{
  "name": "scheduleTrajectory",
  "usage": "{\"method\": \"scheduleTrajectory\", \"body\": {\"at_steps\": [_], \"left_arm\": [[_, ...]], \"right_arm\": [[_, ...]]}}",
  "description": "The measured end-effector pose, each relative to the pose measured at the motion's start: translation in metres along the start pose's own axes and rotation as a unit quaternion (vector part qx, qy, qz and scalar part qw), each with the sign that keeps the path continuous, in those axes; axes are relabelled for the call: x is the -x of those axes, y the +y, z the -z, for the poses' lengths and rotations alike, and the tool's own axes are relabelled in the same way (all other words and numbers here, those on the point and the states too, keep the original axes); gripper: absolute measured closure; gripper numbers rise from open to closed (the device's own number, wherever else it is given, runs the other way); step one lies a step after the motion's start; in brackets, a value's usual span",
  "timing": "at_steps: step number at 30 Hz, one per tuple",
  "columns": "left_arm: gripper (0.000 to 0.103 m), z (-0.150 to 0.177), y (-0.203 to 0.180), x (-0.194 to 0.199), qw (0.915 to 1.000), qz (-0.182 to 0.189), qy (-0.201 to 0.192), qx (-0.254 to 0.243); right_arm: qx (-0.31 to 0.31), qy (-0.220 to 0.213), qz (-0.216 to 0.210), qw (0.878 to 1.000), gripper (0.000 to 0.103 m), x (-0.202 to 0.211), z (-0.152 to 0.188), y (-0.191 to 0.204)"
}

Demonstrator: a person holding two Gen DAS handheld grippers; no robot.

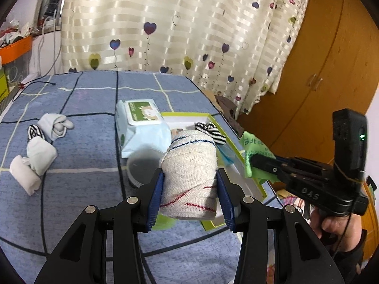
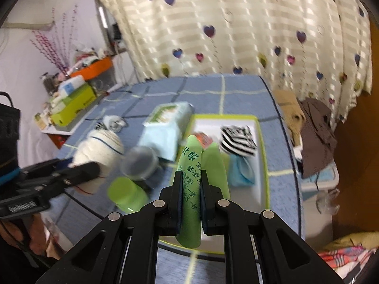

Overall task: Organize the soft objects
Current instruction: 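Carry the beige roll with the left tool while the right carries the green cloth to the box, then lower the beige roll into the box with the left tool while the right releases the green cloth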

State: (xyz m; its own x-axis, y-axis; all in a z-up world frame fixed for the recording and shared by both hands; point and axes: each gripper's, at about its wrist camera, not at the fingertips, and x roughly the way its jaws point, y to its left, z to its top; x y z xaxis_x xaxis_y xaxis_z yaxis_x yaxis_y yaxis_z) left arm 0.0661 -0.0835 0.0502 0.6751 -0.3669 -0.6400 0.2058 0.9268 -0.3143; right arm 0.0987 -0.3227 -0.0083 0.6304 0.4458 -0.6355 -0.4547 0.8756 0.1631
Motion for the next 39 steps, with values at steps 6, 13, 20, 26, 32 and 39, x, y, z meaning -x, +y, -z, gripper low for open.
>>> {"method": "scheduleTrajectory", "body": {"at_steps": [6,13,20,26,32,39], "left_arm": [[0.058,0.002,-0.007,-0.013,0.9999,0.004,0.016,-0.006],[0.058,0.003,-0.014,-0.028,0.9995,0.004,0.031,-0.01],[0.058,0.004,-0.02,-0.04,0.9988,0.009,0.046,-0.016],[0.058,0.008,-0.025,-0.051,0.9977,0.018,0.063,-0.02],[0.058,0.007,-0.023,-0.045,0.9983,0.015,0.054,-0.016],[0.058,0.009,-0.019,-0.041,0.9985,0.012,0.052,-0.013]], "right_arm": [[-0.018,0.048,0.025,0.998,0.091,-0.026,0.023,-0.03],[-0.014,0.087,0.037,0.995,0.091,-0.059,0.036,-0.041],[-0.007,0.102,0.057,0.993,0.087,-0.073,0.033,-0.048],[-0.018,0.087,0.058,0.994,0.058,-0.059,0.033,-0.052],[0.02,0.08,0.03,0.996,0.058,-0.046,0.034,-0.03],[0.042,0.1,0.022,0.994,0.058,-0.073,0.034,-0.017]]}}
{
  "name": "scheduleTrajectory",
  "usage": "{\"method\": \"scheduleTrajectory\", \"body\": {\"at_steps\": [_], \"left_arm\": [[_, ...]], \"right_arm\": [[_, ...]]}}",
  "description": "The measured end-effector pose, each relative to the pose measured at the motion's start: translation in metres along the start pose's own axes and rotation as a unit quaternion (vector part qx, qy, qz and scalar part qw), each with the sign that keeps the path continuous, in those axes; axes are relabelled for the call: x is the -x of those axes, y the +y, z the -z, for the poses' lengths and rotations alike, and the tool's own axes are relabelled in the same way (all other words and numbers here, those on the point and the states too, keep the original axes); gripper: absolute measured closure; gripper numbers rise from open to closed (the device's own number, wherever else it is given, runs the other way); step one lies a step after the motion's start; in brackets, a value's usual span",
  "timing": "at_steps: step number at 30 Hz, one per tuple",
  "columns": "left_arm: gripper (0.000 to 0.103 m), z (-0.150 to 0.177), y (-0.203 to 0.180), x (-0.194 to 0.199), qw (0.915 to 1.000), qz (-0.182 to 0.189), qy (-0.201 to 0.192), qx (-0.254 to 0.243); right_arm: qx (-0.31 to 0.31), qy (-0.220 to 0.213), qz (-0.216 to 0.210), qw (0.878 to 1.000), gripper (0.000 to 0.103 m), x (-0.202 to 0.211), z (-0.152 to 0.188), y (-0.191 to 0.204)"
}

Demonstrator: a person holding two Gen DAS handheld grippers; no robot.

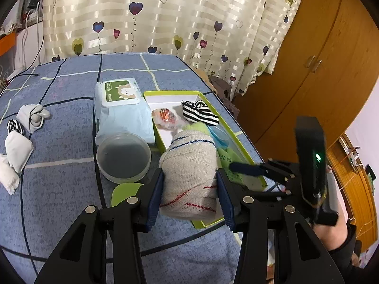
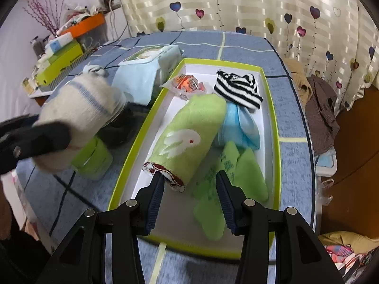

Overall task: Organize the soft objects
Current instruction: 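Lower the beige roll into the box with the left tool while the right releases the green cloth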

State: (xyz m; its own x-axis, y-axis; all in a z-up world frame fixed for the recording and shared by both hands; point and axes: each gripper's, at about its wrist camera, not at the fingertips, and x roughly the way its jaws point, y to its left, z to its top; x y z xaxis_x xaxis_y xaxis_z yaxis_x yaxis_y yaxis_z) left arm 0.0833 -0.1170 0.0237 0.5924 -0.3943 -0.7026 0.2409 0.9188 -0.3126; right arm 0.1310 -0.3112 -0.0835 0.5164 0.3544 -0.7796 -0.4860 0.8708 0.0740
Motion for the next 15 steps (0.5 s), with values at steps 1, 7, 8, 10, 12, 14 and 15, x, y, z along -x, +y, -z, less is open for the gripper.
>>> {"method": "scheduleTrajectory", "body": {"at_steps": [1,7,8,10,12,14,15], "left_arm": [[0.058,0.001,0.0,0.0,1.0,0.0,0.0,0.0],[0.058,-0.001,0.0,-0.003,1.0,0.0,0.003,0.001],[0.058,-0.001,0.0,-0.005,1.0,0.0,0.006,0.001],[0.058,-0.002,-0.001,-0.008,1.0,-0.001,0.009,0.0],[0.058,-0.003,-0.003,-0.011,0.9999,-0.001,0.012,-0.001],[0.058,-0.003,-0.006,-0.016,0.9998,0.001,0.018,-0.005],[0.058,-0.003,-0.008,-0.02,0.9997,0.003,0.022,-0.007]], "right_arm": [[-0.001,-0.003,0.004,1.0,0.058,-0.001,-0.004,-0.001],[0.01,-0.025,0.012,1.0,0.058,-0.007,-0.027,-0.006],[0.009,-0.026,0.009,1.0,0.058,-0.009,-0.029,-0.007],[0.01,-0.029,0.003,1.0,0.058,-0.008,-0.033,-0.009],[0.01,-0.038,-0.003,0.999,0.058,-0.001,-0.032,-0.012],[0.001,-0.048,-0.006,0.999,0.058,0.011,-0.028,-0.019],[-0.008,-0.053,-0.002,0.999,0.058,0.018,-0.024,-0.024]]}}
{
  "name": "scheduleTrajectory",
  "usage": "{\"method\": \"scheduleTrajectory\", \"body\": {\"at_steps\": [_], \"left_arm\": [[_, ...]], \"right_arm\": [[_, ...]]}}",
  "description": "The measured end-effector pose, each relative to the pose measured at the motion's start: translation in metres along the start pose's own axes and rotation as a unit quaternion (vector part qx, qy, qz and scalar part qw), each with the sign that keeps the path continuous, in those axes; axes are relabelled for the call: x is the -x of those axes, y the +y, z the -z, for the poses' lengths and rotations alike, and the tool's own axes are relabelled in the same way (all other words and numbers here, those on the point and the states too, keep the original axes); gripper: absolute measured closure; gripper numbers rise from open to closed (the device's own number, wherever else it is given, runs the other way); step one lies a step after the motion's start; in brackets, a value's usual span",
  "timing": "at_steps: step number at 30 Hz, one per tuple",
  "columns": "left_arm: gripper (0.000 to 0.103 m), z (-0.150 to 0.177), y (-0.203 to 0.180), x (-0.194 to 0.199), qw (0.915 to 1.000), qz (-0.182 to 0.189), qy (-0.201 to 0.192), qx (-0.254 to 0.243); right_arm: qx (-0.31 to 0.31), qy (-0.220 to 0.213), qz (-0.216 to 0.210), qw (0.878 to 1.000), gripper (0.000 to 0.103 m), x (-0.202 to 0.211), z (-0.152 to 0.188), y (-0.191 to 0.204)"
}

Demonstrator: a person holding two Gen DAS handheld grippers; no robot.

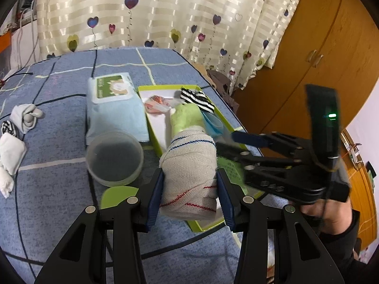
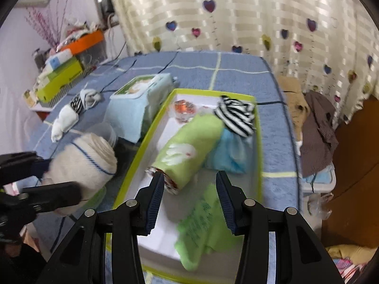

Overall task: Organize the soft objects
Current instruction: 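Lower the beige roll into the box with the left tool while the right releases the green cloth, then withdraw both open tools from the box back over the table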

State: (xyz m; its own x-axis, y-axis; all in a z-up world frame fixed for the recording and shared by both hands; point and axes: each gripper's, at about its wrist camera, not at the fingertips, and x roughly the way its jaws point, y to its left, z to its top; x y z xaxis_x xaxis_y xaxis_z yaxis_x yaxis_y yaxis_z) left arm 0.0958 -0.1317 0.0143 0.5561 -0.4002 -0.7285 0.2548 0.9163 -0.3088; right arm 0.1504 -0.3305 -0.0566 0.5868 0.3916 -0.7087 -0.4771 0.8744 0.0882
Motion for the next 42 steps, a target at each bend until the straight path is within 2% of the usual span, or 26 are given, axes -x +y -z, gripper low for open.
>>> {"method": "scheduleTrajectory", "body": {"at_steps": [11,21,34,42], "left_arm": [[0.057,-0.001,-0.02,-0.044,0.9984,0.023,0.051,-0.008],[0.056,-0.003,-0.029,-0.053,0.9979,0.027,0.054,-0.022],[0.056,-0.007,-0.014,-0.005,0.9997,0.023,-0.004,-0.01],[0.056,-0.002,-0.005,0.022,0.999,0.033,-0.03,-0.001]], "right_arm": [[-0.047,-0.016,0.014,0.999,0.058,0.026,0.02,-0.032],[-0.054,-0.017,0.009,0.998,0.058,0.026,0.024,-0.038],[-0.04,-0.009,0.001,0.999,0.058,0.031,0.029,-0.012],[-0.026,-0.024,0.002,0.999,0.058,0.05,0.024,0.016]]}}
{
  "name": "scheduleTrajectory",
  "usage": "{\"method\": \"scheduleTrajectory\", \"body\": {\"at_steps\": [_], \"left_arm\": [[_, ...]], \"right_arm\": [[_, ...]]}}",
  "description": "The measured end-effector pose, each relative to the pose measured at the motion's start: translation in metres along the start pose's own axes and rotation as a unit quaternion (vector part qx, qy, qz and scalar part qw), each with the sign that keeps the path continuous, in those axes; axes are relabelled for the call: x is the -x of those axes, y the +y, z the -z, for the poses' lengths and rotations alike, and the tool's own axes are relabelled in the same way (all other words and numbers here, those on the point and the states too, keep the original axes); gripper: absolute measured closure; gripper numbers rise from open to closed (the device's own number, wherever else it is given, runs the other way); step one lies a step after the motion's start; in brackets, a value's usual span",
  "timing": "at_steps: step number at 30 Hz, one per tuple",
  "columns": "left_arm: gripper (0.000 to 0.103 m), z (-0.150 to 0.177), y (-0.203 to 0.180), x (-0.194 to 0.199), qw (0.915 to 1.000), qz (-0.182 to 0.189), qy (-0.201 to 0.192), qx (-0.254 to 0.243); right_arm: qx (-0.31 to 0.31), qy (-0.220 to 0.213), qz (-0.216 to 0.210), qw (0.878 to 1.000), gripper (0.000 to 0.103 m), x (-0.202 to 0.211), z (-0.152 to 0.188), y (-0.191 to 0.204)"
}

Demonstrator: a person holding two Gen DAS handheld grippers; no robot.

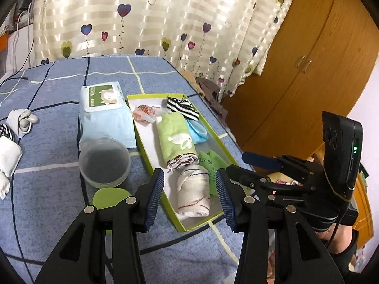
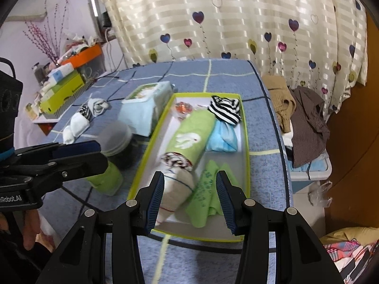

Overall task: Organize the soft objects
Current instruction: 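Withdraw both open tools from the box back over the table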

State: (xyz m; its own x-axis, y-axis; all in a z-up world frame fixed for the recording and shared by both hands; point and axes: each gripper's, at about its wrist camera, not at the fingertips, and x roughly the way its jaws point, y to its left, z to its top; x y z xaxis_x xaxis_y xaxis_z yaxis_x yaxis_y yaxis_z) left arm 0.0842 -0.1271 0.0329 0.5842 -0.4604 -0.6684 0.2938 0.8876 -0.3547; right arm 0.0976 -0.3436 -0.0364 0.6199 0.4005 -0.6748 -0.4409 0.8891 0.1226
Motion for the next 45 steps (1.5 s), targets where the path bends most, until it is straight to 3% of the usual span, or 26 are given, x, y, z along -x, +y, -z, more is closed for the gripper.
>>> {"method": "scheduleTrajectory", "body": {"at_steps": [25,45], "left_arm": [[0.056,0.01,0.043,0.042,0.9981,-0.038,-0.04,0.028],[0.056,0.023,0.126,0.072,0.9889,-0.087,-0.061,0.104]], "right_arm": [[0.043,-0.014,-0.019,0.999,0.058,0.009,-0.019,0.063],[0.101,-0.008,-0.048,0.994,0.058,-0.02,-0.053,0.131]]}}
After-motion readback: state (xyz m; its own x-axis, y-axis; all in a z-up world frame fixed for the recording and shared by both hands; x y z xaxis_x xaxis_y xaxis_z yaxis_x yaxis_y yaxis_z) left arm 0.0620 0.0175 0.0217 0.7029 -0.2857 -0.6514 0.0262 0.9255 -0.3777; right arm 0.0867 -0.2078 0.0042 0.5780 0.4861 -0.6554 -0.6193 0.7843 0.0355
